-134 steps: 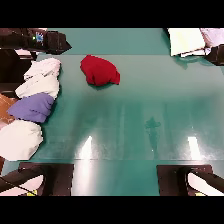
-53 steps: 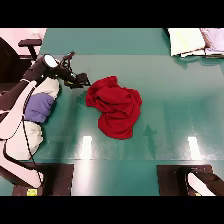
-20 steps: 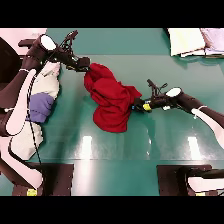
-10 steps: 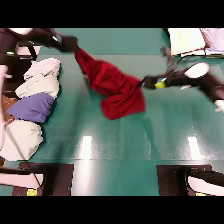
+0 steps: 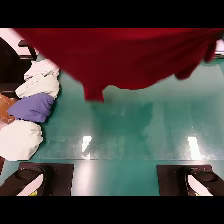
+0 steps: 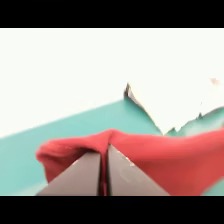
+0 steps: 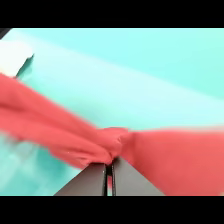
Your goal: Fold the shirts.
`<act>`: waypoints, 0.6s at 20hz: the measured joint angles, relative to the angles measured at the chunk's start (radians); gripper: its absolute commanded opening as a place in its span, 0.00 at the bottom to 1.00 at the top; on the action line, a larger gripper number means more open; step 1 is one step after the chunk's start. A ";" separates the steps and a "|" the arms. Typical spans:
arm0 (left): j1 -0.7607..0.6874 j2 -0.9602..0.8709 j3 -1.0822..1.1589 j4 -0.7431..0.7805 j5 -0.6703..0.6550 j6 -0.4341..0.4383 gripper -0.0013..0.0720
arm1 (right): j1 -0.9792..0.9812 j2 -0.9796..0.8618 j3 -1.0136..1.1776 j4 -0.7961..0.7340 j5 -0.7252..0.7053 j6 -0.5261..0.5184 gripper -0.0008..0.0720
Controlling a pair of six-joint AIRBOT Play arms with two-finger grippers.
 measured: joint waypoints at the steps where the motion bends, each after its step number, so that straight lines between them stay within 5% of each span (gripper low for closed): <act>1: 0.000 0.029 0.002 -0.004 0.002 -0.001 0.05 | -0.002 0.014 0.034 -0.019 0.026 0.014 0.03; 7: 0.000 -0.003 -0.037 0.034 -0.066 -0.005 0.05 | -0.005 -0.069 0.145 -0.069 0.174 0.103 0.03; 12: 0.000 -0.230 -0.251 0.067 -0.180 -0.004 0.05 | -0.011 -0.287 -0.042 -0.032 0.238 0.122 0.04</act>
